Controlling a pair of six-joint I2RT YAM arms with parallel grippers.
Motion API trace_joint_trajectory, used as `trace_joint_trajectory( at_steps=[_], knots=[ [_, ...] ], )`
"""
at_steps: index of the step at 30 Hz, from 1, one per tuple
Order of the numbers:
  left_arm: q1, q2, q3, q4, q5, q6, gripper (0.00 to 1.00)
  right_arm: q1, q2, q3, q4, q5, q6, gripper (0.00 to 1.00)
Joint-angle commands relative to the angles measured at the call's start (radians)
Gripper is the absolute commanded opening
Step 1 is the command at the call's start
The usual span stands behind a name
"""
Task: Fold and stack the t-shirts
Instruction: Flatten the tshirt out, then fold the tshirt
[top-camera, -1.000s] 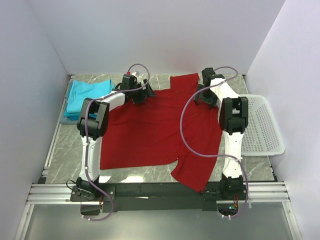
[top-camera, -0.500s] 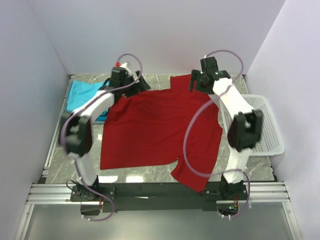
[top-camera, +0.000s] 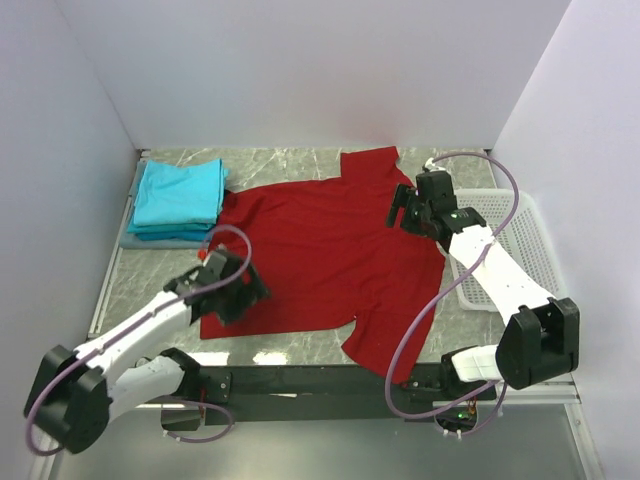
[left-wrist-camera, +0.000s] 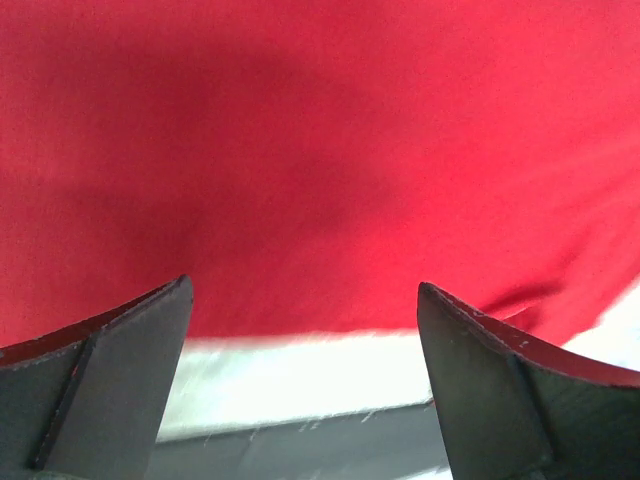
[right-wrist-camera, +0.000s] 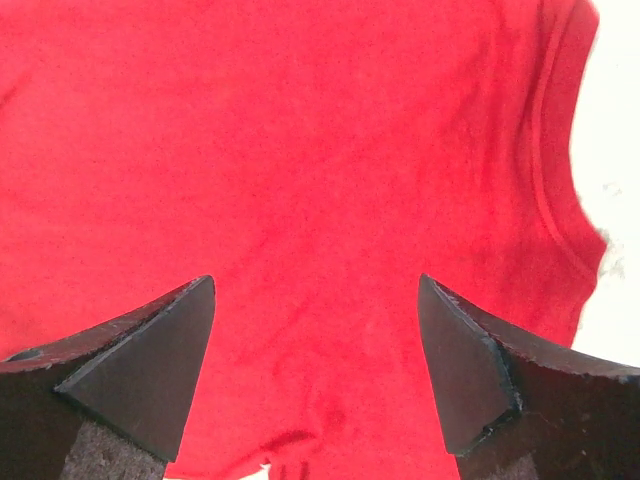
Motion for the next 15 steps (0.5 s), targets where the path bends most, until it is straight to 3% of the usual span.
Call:
trace_joint_trajectory(
  at_steps=[1,10,15],
  knots=[
    [-0.075,-0.087,-0.067,-0.114,-0.094,-0.257,0.99,-0.002,-0.051,-0.013,0.069,0.006,0.014,0.88],
    [-0.083,-0.149,-0.188,-0.246,-0.204,-0.525,0.99,-0.004,-0.040,-0.018,0.064,0.010,-0.014,0.88],
    [-0.072,-0.186,-0.170,-0.375,-0.341,-0.599,0.88,-0.010,-0.034,-0.012,0.067,0.006,-0.028,0.88]
  ],
)
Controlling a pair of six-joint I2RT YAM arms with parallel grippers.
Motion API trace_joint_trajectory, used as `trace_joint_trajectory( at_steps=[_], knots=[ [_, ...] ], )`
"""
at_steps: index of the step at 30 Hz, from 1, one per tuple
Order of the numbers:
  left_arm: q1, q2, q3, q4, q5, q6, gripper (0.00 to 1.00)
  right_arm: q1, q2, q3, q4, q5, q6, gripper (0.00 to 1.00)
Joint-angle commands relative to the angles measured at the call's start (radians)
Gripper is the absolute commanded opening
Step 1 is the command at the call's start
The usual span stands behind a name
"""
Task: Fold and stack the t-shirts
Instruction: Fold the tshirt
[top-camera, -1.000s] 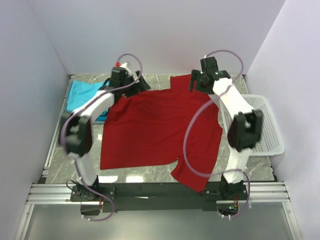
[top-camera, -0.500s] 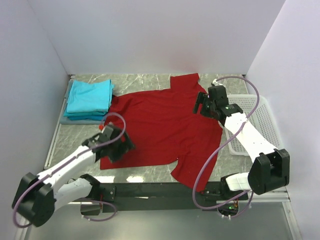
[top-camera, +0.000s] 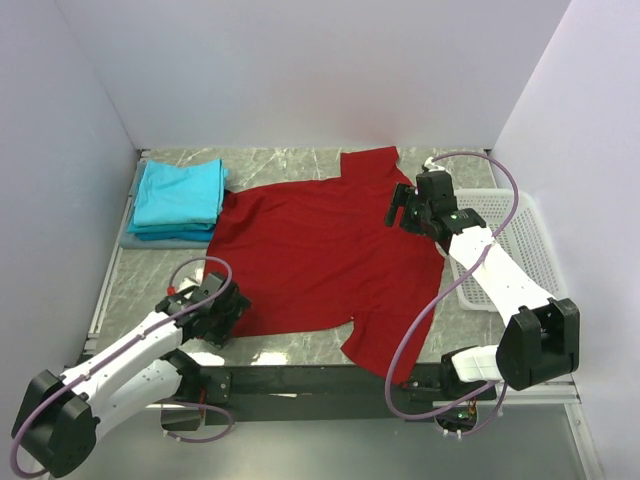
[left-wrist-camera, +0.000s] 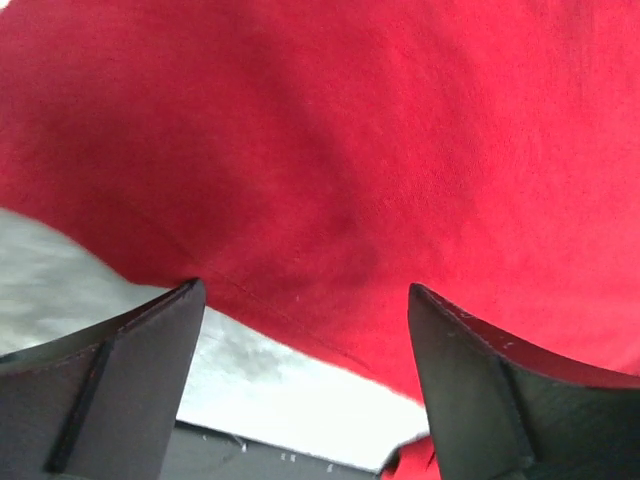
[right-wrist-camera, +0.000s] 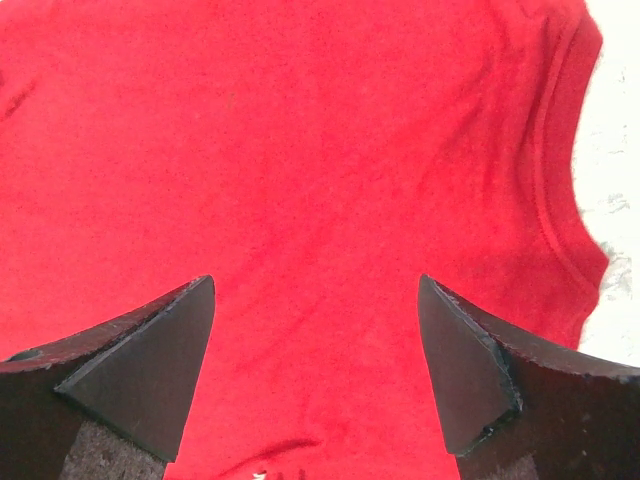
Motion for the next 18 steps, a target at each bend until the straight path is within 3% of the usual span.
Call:
trace_joint_trajectory(
  at_steps=[1,2,5,8,13,14,15,18],
  knots=[
    [0.017,-0.031,-0.013,-0.178,-0.169,-0.086,0.87,-0.011,-0.028,0.007,0.033,0.014,-0.020,0.88],
    [0.025,-0.037,-0.015,-0.176,-0.174,-0.080,0.80,-0.016,-0.027,0.007,0.033,0.014,-0.020,0.88],
    [0.083,-0.020,0.002,-0.173,-0.169,-0.007,0.74,-0.023,-0.019,0.007,0.030,0.014,-0.019,0.88],
    [0.117,0.048,0.046,-0.207,-0.131,0.058,0.77,-0.028,-0.017,-0.002,0.035,0.012,-0.022,0.88],
    [0.117,0.087,0.115,-0.270,-0.065,0.077,0.72,-0.032,-0.002,-0.011,0.033,0.018,-0.023,0.88],
    [0.117,0.080,0.114,-0.267,-0.069,0.066,0.61,-0.033,0.001,-0.011,0.033,0.018,-0.025,0.88],
    [0.117,0.078,0.103,-0.259,-0.094,0.055,0.57,-0.036,0.007,-0.011,0.035,0.017,-0.026,0.88],
    [0.140,0.109,0.070,-0.204,-0.117,0.047,0.51,-0.042,0.024,-0.008,0.033,0.018,-0.032,0.88]
  ],
)
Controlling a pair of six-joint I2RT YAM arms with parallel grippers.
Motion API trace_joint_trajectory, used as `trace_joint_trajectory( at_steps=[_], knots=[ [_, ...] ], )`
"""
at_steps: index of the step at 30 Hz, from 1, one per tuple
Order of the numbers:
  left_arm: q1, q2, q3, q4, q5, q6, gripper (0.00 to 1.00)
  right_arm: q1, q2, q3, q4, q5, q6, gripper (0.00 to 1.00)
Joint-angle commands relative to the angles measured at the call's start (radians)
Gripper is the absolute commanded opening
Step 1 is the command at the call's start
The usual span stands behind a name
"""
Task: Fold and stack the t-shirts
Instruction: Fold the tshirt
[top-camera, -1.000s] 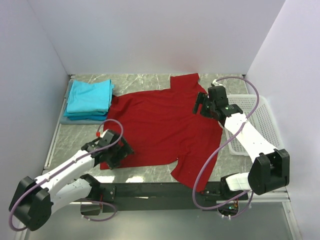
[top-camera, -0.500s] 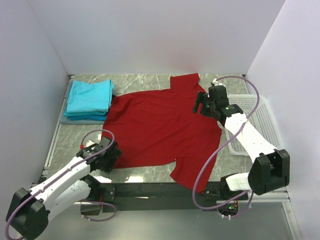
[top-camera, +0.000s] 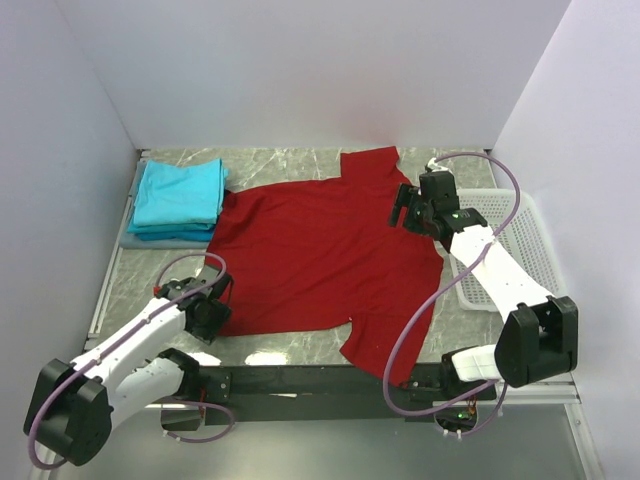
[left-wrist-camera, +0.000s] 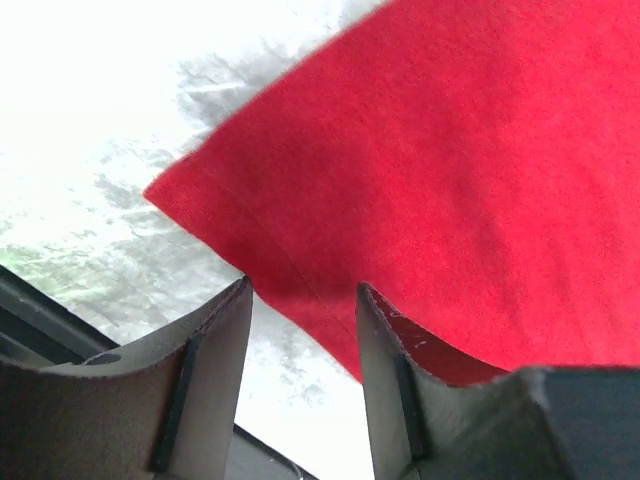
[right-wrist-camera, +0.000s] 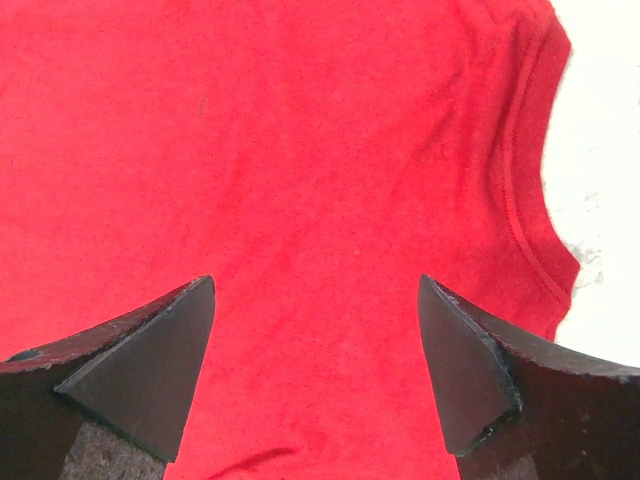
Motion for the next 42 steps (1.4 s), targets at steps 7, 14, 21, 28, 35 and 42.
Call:
trace_joint_trajectory(
  at_steps=[7,14,21,28,35,42],
  knots=[
    [0.093,0.142,-0.004,0.049,-0.012,0.065,0.43,-0.033,0.023,-0.004,0.028,0.014,-0.016,0.88],
    [0.093,0.101,-0.012,0.046,-0.015,0.053,0.02,-0.036,0.025,-0.003,0.013,-0.006,-0.002,0.88],
    [0.093,0.079,-0.004,0.065,-0.026,0.105,0.01,0.018,-0.024,-0.041,-0.027,0.000,-0.024,0.88],
    [0.093,-0.005,-0.026,0.133,-0.012,0.160,0.01,0.344,-0.090,-0.139,-0.176,0.074,-0.030,0.87],
    [0.093,-0.050,-0.036,0.140,-0.013,0.183,0.00,0.662,-0.258,-0.286,-0.328,-0.101,0.033,0.84],
    [0.093,-0.094,-0.046,0.152,-0.018,0.191,0.01,0.842,-0.230,-0.411,-0.313,-0.194,0.154,0.79]
  ],
)
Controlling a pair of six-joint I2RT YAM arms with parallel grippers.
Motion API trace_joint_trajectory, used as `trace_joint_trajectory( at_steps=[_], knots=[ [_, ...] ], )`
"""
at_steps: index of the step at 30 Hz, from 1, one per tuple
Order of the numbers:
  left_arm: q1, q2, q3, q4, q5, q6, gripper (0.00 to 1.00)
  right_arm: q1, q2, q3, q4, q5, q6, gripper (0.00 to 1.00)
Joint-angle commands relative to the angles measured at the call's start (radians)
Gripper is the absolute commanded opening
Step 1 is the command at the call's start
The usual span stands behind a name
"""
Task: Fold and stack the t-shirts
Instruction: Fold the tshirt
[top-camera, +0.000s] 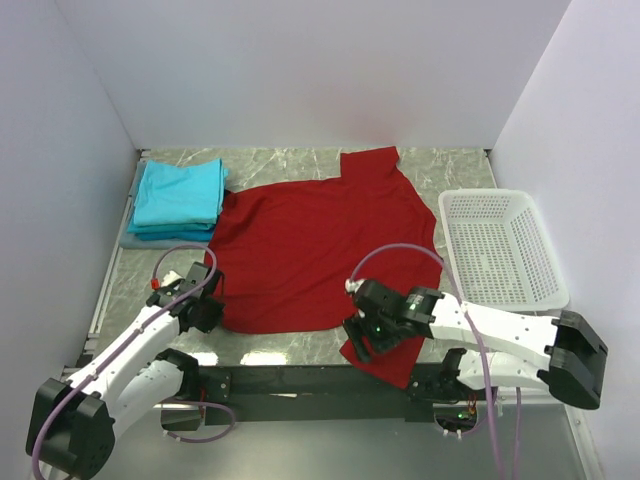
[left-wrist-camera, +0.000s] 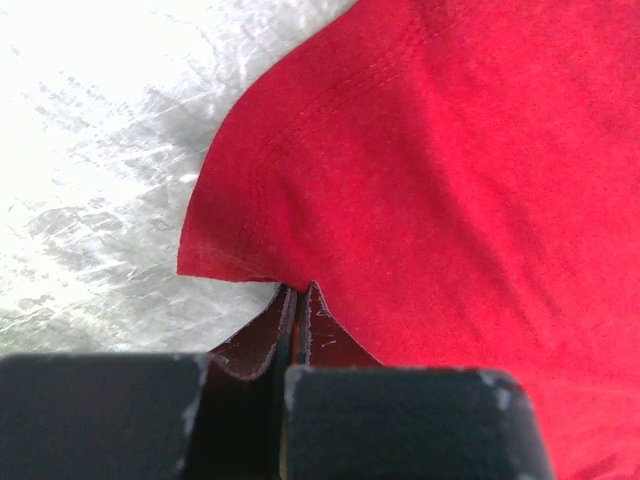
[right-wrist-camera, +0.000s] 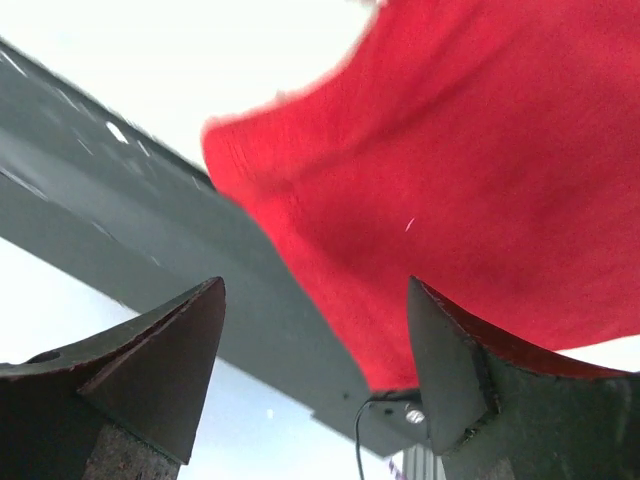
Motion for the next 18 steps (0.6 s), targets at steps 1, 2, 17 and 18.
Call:
trace_joint_trajectory(
  at_steps=[1,2,17,18],
  knots=[
    [0.006,-0.024,-0.010,0.029,-0.027,0.021,0.01,0.070,0.041,-0.045,-0.002,-0.062,0.079,0.79],
    [0.006,-0.021,-0.008,0.020,-0.036,0.011,0.01,0.103,0.055,-0.041,0.003,-0.059,0.077,0.78],
    [0.006,-0.043,-0.008,0.006,-0.062,-0.017,0.01,0.167,0.232,-0.084,0.008,-0.050,0.097,0.52],
    [0.006,-0.044,-0.010,0.008,-0.064,-0.018,0.01,0.167,0.235,-0.088,0.012,-0.049,0.103,0.39]
  ],
)
